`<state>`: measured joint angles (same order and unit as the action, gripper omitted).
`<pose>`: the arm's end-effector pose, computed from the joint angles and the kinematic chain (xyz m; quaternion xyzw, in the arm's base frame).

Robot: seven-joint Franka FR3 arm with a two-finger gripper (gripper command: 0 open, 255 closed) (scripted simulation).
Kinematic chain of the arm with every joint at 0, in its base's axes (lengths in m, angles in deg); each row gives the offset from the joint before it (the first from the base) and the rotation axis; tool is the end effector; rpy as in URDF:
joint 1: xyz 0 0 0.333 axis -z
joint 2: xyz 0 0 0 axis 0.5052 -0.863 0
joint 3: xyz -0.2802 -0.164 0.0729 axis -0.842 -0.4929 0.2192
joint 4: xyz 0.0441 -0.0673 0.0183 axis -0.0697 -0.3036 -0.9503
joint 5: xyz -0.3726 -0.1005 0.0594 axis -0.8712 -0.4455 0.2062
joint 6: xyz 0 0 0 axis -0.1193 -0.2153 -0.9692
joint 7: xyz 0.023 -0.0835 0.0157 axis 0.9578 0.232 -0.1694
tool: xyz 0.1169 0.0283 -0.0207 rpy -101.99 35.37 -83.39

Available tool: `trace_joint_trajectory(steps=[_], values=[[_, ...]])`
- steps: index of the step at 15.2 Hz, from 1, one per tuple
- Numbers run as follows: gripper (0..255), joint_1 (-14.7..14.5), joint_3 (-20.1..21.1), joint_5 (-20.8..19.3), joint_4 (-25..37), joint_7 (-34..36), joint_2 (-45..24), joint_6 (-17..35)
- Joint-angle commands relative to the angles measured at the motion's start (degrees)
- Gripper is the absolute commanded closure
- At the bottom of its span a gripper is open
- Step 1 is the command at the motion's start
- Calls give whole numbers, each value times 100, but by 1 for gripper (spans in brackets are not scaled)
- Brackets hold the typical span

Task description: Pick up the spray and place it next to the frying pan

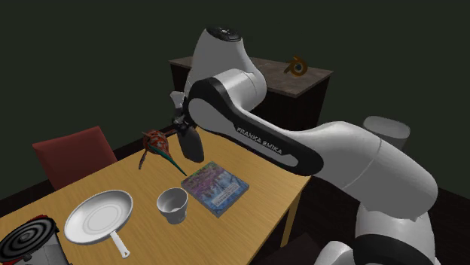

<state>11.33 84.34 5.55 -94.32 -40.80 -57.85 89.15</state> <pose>0.3885 0.2122 0.8124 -0.9474 -0.1764 -0.2623 0.0494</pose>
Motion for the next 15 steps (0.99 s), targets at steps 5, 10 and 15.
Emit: trace_joint_trajectory(steps=[5, 10, 15], values=[[255, -170, 733, -260, 174, 919, -80, -128], [255, -301, 1380, -561, 551, 1685, -372, -297], [255, -473, 2096, -1046, 1161, 2504, -892, -572]])
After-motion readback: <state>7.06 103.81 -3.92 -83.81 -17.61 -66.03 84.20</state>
